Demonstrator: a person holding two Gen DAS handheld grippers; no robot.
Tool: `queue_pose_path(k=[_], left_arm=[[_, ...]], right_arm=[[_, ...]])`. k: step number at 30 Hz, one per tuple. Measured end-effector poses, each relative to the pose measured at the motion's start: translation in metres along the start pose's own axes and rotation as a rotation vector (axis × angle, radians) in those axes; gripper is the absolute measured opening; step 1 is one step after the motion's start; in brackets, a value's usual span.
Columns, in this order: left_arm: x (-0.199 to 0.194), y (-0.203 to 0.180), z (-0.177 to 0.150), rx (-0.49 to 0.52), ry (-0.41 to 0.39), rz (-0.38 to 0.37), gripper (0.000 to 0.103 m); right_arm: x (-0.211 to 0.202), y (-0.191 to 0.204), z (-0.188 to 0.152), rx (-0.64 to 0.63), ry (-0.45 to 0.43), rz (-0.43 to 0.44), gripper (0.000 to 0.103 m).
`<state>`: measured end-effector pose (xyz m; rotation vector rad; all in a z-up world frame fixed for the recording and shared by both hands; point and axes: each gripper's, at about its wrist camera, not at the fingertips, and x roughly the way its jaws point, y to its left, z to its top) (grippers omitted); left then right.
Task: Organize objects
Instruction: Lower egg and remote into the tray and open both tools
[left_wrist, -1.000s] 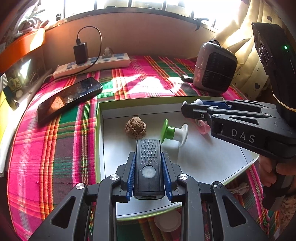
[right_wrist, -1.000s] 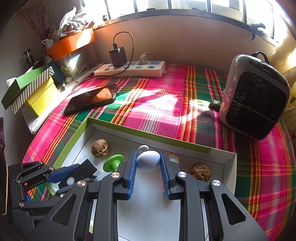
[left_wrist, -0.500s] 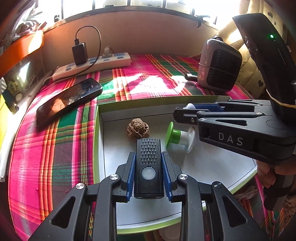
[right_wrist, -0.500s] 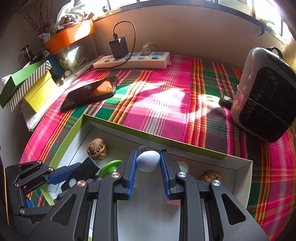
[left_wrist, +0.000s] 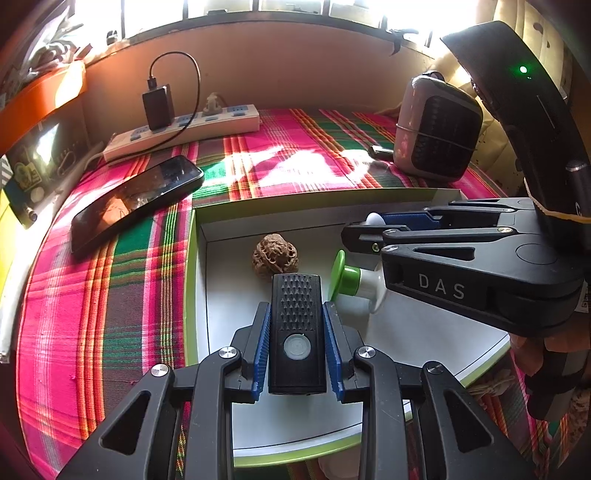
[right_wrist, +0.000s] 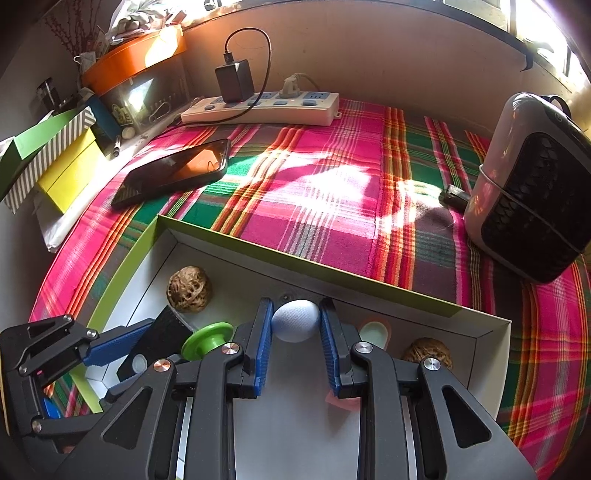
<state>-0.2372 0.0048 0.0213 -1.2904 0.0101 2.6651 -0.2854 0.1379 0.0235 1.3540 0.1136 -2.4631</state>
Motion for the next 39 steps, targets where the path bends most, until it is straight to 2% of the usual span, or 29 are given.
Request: queue_pose_path(k=[14,18,28,39], left_arm=[[-0.001,0.0,0.0,-0.003,0.001,-0.004,0.026],[0.0,-0.001,-0.001,-0.001,0.0,-0.011,0.03],[-0.005,0.0,-0.001,-0.01,0.004,-0.012,0.035],[-0.015,0.001,-0.005,-0.024,-0.004,-0.011,0.036]], right_arm=[[-0.001,0.001,0.001,0.006,0.0,-0.002,0.027],[-0.002,0.002,0.002,0.005,-0.002,0.0,0.034],[-0.009,0.006,0.002,0.005,-0.022,0.006,0.034],[-0.025,0.01,-0.003,0.016,-0.057,0.013,0.034]])
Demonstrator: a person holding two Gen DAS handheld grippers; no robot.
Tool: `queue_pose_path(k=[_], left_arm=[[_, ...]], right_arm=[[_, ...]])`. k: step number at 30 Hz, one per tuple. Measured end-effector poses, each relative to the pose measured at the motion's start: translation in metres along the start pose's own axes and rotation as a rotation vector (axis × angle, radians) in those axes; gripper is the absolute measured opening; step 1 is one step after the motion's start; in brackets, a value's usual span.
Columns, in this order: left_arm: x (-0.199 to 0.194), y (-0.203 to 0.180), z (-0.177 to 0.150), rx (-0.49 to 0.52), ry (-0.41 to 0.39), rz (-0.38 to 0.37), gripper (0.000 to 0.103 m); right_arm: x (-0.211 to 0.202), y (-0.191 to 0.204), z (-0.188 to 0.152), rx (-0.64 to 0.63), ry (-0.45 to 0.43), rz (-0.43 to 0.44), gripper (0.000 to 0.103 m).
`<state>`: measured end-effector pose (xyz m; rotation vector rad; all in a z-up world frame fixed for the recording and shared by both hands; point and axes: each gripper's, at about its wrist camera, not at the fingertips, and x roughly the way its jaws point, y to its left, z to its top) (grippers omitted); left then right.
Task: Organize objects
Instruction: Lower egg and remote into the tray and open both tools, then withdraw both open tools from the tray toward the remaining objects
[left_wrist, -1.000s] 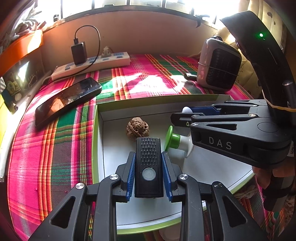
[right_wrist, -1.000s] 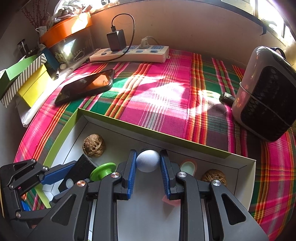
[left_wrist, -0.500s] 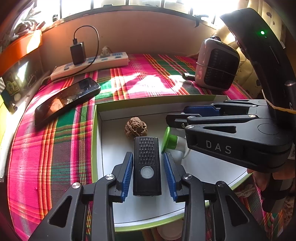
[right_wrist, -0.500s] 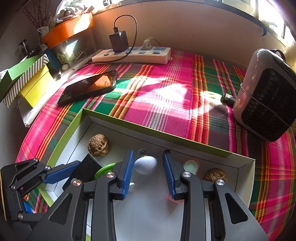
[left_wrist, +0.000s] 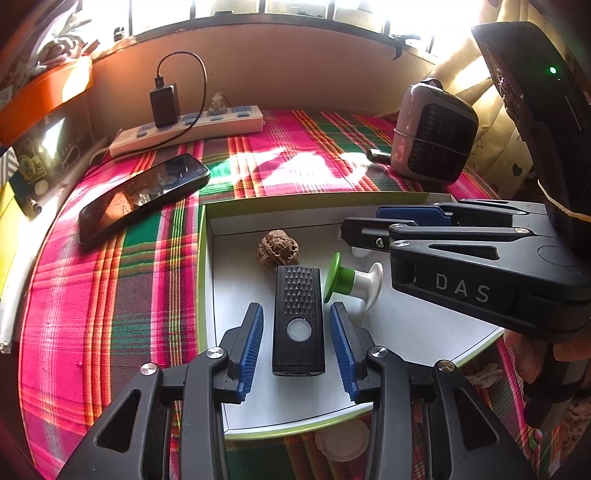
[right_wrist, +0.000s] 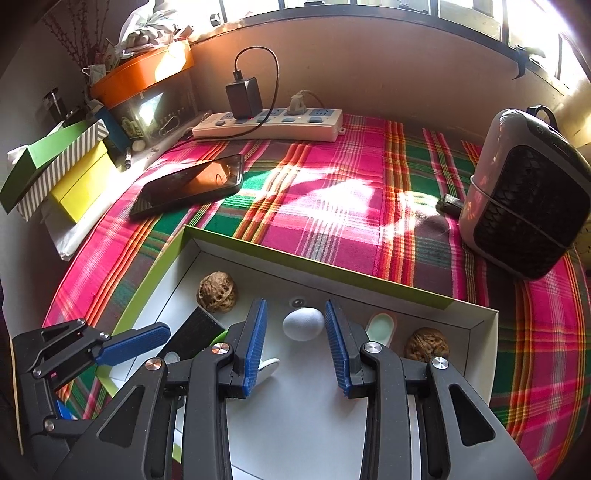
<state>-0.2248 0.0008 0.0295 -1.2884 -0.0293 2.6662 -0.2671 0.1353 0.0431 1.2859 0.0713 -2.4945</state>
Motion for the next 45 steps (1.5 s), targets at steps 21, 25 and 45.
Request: queue_pose_path(k=[21,25,45], left_arm=[[-0.032,-0.003,-0.013,0.003,-0.052,0.017,0.038],[-0.039,-0.005,-0.019,0.011,-0.066,0.027,0.038],[-0.066,-0.003,-0.042,-0.011,-0.094,-0.016,0.04]], right_arm=[[-0.044,0.011,-0.025,0.0,-0.104,-0.039,0.039],[-0.054,0.013,-0.032,0.003,-0.127,-0.041,0.039],[-0.082,0.012,-0.081,0.015,-0.171,-0.071,0.039]])
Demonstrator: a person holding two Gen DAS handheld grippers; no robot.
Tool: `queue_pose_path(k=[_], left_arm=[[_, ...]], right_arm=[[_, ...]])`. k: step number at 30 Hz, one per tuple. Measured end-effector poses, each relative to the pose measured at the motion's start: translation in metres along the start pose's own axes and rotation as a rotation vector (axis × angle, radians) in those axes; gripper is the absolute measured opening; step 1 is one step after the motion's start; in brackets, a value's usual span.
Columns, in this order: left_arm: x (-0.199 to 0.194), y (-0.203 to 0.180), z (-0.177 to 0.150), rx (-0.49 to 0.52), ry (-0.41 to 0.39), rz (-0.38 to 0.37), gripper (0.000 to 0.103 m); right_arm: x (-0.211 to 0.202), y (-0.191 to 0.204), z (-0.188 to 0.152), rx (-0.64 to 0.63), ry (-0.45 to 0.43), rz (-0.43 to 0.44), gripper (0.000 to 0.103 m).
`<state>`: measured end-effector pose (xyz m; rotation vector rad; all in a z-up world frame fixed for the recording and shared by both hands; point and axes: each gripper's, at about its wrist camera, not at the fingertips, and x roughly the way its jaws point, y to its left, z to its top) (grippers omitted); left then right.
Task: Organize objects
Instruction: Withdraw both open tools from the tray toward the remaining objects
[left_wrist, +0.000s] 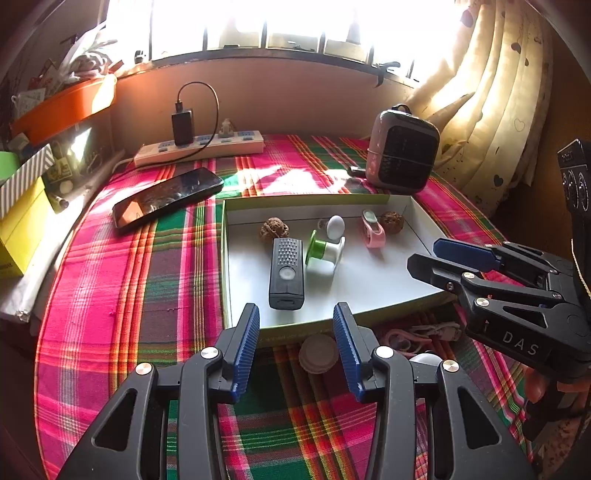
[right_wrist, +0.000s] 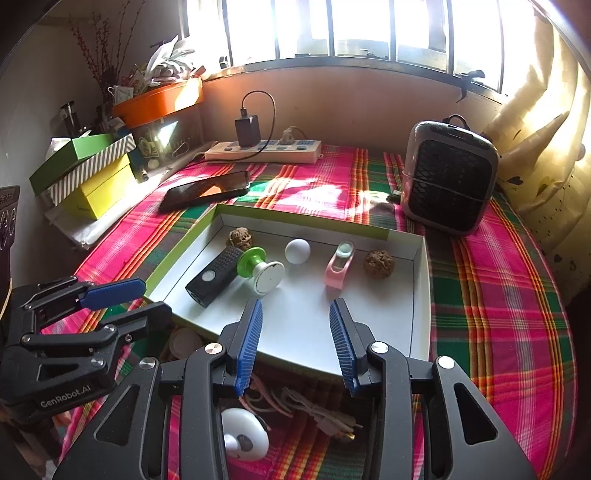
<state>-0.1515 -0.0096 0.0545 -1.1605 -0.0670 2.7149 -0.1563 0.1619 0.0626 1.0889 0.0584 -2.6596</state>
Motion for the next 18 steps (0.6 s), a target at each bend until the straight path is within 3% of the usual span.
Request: queue_pose_path(k=[18], left_arm=[[0.002,0.011,-0.03,-0.052,0.056,-0.092,0.047]], right_arm=[[-0.019,0.001,-0.044,0.008,-0.004,0.024,0.045]])
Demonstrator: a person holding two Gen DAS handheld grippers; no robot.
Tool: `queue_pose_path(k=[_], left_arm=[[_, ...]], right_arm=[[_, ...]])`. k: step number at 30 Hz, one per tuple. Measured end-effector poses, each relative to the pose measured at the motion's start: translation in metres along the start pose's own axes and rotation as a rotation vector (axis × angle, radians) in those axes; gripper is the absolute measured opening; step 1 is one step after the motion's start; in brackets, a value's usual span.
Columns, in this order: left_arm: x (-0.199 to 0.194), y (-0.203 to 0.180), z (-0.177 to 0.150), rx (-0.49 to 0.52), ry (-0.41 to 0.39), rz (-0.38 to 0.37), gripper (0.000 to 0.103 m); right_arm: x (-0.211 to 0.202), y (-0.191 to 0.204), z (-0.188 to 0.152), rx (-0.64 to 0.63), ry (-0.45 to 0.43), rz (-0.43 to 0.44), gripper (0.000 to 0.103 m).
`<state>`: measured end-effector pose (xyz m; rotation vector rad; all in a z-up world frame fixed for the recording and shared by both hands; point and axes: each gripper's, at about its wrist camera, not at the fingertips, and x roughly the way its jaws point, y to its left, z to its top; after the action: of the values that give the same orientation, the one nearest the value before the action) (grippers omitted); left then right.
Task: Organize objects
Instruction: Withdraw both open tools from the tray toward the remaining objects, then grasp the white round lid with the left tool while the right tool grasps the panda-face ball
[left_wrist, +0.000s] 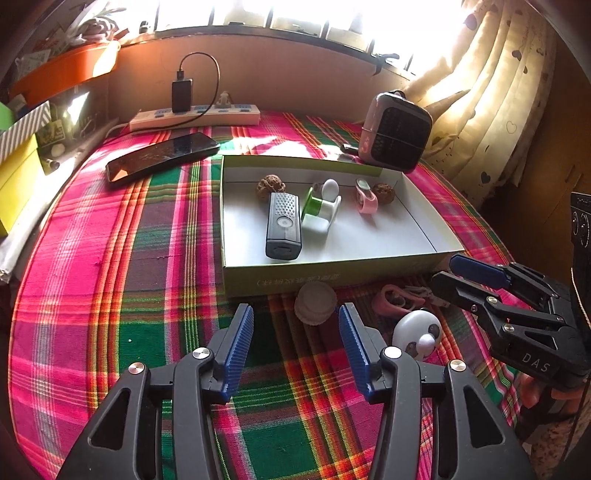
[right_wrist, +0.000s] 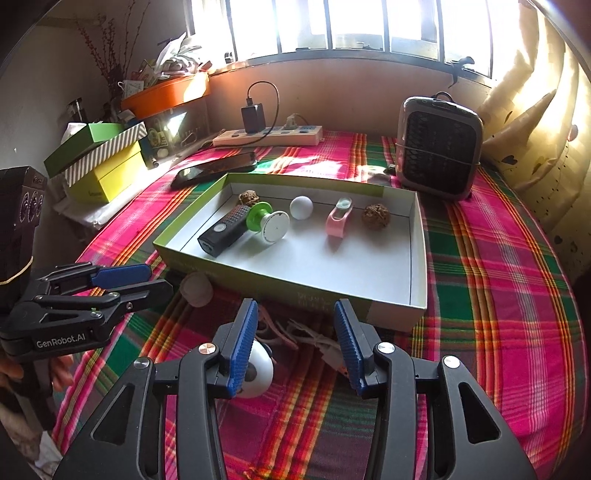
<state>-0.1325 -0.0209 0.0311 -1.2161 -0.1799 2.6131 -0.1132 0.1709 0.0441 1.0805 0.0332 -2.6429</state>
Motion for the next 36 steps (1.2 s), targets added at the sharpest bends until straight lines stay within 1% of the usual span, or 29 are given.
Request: queue_pose_path(k=[8,13,23,29,36], left_arm=[[0.007,-0.006,-0.003,0.028,0.026,-0.008,0.049],[0.015,-0.01,-0.001,0.052,0.041,0.015,0.049],[0.031,-0.016,0.006,0.072,0.067,0.034,0.049],[0.035,-0.017,0.01,0.075,0.066,0.041,0.049],[0.036,-0.017,0.012,0.08,0.066,0.046,0.049]], right_arm=[[-0.004,0.002,-0.012,0.007,0.009,0.013,0.045],[-0.004,0.005,-0.019,0.004,0.022,0.027,0.045],[-0.002,0.01,-0.024,0.001,0.038,0.07,0.045],[-0.001,0.013,-0.026,-0.006,0.053,0.094,0.045],[0.006,0.016,-0.028,-0.019,0.079,0.096,0.045]])
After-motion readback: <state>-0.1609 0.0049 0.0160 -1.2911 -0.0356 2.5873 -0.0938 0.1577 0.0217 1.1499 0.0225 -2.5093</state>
